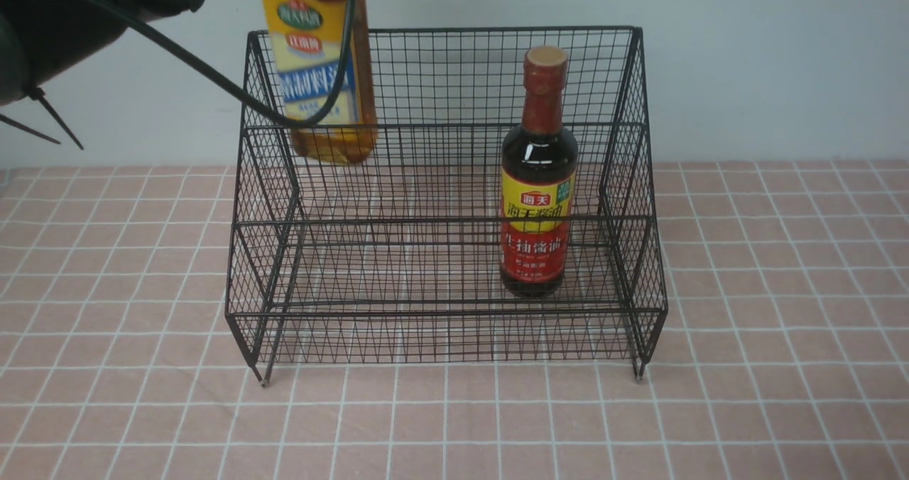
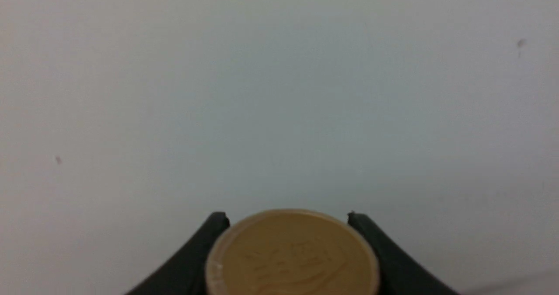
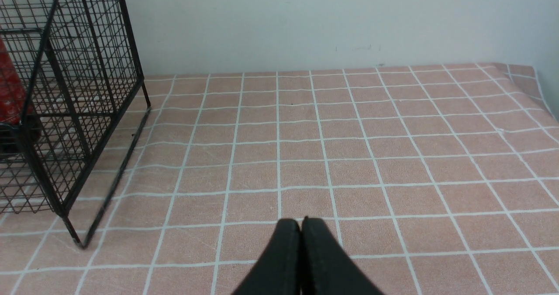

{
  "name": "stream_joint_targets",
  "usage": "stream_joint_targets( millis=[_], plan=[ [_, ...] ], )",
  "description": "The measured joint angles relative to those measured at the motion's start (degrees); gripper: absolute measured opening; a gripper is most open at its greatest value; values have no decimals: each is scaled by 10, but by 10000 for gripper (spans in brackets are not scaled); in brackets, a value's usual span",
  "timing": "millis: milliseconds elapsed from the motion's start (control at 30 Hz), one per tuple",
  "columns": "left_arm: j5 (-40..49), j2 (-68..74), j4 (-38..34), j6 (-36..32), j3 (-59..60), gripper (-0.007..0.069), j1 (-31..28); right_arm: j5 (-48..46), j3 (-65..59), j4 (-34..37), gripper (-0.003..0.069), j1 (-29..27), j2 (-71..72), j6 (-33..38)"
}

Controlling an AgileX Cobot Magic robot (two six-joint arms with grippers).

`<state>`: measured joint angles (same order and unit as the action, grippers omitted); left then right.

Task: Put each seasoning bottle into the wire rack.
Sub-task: Use the left arm to put the condiment bottle back on the shelf

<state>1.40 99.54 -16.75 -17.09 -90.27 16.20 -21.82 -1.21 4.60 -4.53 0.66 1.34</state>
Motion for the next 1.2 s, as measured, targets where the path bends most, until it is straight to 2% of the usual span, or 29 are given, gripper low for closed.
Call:
stream_joint_targets(
  millis=[100,300,967,1200],
  plan=[
    [66,9,3,0,0,300,0,0,0,0,-15,0,0,0],
    [127,25,9,0,0,300,0,0,0,0,-15,0,0,0],
    [149,39,18,10,-5,302,0,0,0,-1,-15,0,0,0],
    [116,22,16,10,-13,421,0,0,0,-1,-15,0,0,0]
  ],
)
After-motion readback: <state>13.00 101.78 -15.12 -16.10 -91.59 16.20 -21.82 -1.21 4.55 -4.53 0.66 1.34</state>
